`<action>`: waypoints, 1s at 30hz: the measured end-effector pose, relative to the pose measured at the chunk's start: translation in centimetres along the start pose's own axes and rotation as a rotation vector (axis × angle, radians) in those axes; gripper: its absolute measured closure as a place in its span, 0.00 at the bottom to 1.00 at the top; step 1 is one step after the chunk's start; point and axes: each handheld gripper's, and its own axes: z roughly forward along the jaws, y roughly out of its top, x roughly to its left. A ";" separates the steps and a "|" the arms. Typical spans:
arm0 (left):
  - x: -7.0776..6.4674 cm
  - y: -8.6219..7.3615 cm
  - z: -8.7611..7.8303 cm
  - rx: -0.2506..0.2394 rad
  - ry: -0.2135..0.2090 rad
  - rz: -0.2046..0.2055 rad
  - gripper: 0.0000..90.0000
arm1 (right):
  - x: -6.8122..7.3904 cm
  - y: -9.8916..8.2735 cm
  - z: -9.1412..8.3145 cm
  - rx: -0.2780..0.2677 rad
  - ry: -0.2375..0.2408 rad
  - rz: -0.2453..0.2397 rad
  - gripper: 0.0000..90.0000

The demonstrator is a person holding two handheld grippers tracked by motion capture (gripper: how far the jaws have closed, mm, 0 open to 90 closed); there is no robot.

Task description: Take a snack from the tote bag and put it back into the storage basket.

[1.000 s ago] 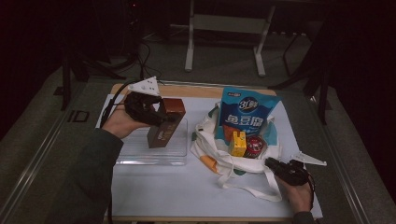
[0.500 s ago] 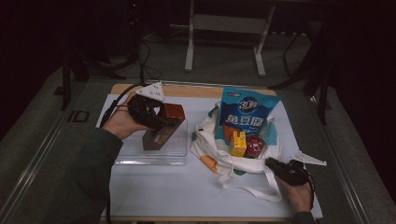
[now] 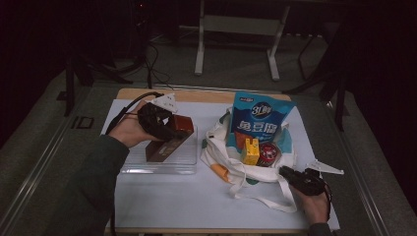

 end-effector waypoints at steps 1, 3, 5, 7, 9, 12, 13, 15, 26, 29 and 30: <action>0.0 -0.1 0.1 0.007 -0.003 0.000 0.48 | 0.0 0.0 0.0 0.000 0.000 0.000 0.85; 0.1 -0.2 0.3 0.025 -0.004 0.000 0.48 | 0.0 0.0 0.0 0.000 0.000 -0.001 0.85; 0.1 -0.4 0.6 0.036 -0.006 -0.003 0.48 | 0.0 0.0 0.0 0.000 0.000 0.000 0.85; 0.2 -0.6 0.9 0.052 -0.003 0.001 0.48 | 0.0 0.0 0.0 0.000 0.000 -0.001 0.85; 0.3 -0.8 1.2 0.068 -0.006 -0.003 0.48 | 0.0 0.0 0.0 0.000 0.000 -0.003 0.85; 0.3 -1.0 1.8 0.106 -0.007 0.005 0.48 | 0.0 0.0 0.0 0.000 0.000 -0.002 0.85; 0.3 -1.1 2.0 0.119 -0.007 0.007 0.48 | 0.0 0.0 0.0 0.001 0.000 -0.002 0.85; 0.3 -1.1 2.4 0.133 -0.009 0.005 0.48 | 0.0 0.0 0.0 0.002 0.000 -0.001 0.85; 0.3 -1.7 4.1 0.190 -0.035 0.011 0.47 | 0.0 0.0 0.0 0.001 0.000 -0.004 0.85; 0.2 -2.0 4.7 0.209 -0.038 0.015 0.47 | 0.0 0.0 0.0 0.001 0.000 -0.004 0.85; 0.2 -2.0 4.8 0.214 -0.041 0.017 0.47 | 0.0 0.0 0.0 0.001 0.000 -0.004 0.85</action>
